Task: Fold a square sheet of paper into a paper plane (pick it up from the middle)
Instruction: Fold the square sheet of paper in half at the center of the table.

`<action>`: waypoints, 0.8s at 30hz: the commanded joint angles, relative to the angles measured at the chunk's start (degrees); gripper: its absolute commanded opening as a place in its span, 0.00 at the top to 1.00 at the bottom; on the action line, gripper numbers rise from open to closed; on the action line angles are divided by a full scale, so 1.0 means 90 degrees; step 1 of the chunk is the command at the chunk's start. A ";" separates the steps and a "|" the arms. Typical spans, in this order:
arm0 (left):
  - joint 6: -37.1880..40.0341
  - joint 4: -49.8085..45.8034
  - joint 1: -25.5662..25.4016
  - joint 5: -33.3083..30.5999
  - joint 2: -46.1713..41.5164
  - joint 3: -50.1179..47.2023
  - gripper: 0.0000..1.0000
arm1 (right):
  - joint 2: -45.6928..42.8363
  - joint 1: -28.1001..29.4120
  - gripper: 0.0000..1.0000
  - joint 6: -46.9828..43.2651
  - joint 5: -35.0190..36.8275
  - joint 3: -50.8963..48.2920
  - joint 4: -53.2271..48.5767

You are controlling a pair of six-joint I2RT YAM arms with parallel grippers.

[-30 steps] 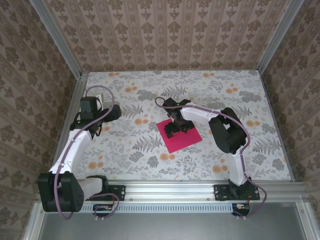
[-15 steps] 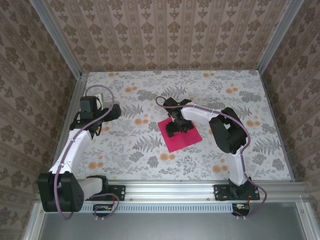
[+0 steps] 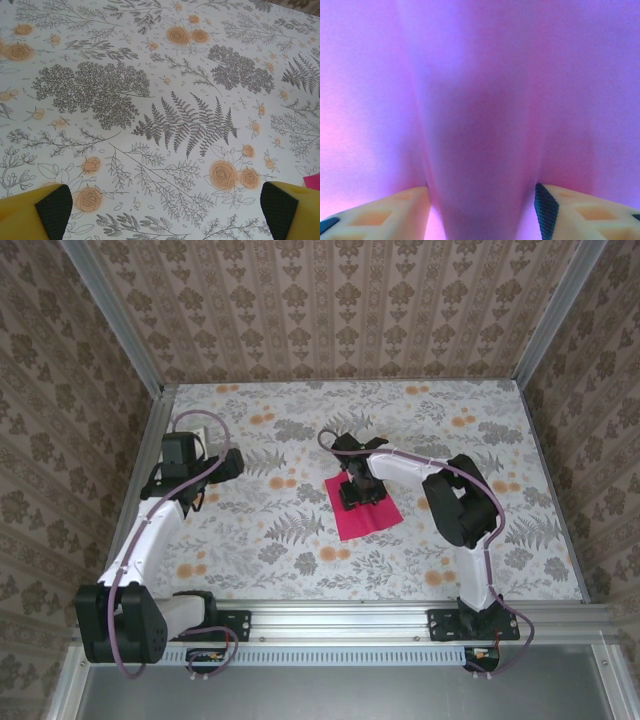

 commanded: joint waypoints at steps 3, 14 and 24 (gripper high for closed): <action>-0.0458 -0.0289 -0.0202 0.0420 0.0192 0.0186 0.00 | -0.0716 -0.0013 0.58 0.0603 -0.0939 -0.0285 0.0604; -0.1423 -0.0044 -0.1310 0.1178 0.0853 0.0198 0.04 | -0.1635 -0.0070 0.58 0.1618 -0.3347 -0.1052 0.2638; -0.2218 0.1104 -0.2079 0.1511 0.1699 -0.0001 0.20 | -0.1260 -0.0436 0.57 0.1983 -0.3930 -0.1775 0.3370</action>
